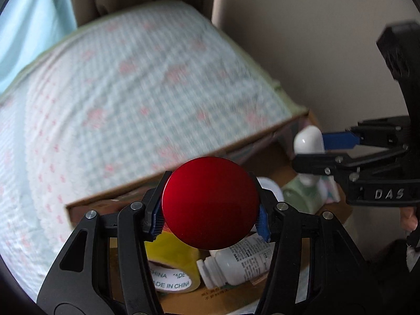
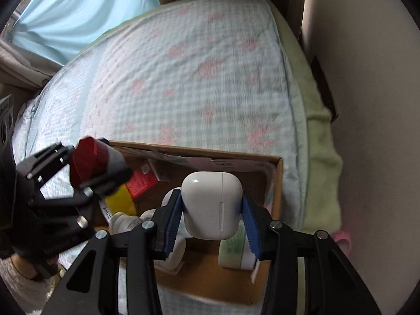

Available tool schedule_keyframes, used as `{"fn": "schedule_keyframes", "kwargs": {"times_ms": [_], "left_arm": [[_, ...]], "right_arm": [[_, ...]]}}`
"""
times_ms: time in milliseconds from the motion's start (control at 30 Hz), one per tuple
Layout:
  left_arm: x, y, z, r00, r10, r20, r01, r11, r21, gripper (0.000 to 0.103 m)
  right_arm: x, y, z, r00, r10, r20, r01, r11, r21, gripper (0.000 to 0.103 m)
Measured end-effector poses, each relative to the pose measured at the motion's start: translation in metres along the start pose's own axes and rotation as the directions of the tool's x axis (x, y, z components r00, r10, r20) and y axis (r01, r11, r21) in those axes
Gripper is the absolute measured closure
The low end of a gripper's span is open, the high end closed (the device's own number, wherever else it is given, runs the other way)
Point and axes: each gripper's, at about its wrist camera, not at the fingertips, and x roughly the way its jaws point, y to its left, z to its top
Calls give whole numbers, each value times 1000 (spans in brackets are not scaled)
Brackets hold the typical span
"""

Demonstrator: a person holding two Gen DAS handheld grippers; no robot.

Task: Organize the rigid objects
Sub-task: 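Carry the red cap and earbud case over the cardboard box, then release the red cap into the box while the right tool releases the earbud case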

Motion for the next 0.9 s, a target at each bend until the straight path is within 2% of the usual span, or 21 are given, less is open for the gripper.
{"fn": "schedule_keyframes", "kwargs": {"times_ms": [200,400,433,467,500,533,567,600,667,700,767,900], "left_arm": [[30,-5,-10,995,-4,-98,8,999,43,52],[41,-13,-11,984,0,-178,15,997,81,51],[40,-15,-10,983,3,-186,13,996,88,34],[37,-18,-11,983,10,-184,9,995,102,0],[32,-19,-10,986,19,-165,0,994,112,1],[29,-20,-11,988,23,-156,-4,993,120,0],[26,-20,-12,988,21,-152,-2,993,121,0],[23,-18,-12,988,24,-154,-6,993,119,0],[19,-14,-14,987,37,-158,-19,993,113,0],[18,-12,-13,979,63,-192,-41,992,117,0],[13,-7,-13,980,58,-193,-39,994,101,0],[1,2,-13,981,54,-186,-40,996,80,0]], "right_arm": [[19,-11,-5,1000,7,5,-8,998,60,62],[23,-13,-5,999,26,24,-28,996,84,61],[22,-13,-5,999,26,29,-28,996,88,50],[20,-13,-4,998,46,39,-49,995,89,40],[19,-13,-4,996,80,47,-84,992,90,34],[18,-11,-4,991,126,47,-130,987,91,14],[16,-9,-4,985,168,49,-172,981,90,1],[15,-7,-5,984,169,54,-173,981,89,0],[9,-3,-7,990,116,81,-123,989,83,0],[8,-1,-7,990,117,83,-124,988,87,0],[6,-3,-9,988,134,81,-143,983,115,0],[1,-4,-10,991,103,83,-114,984,135,0]]}}
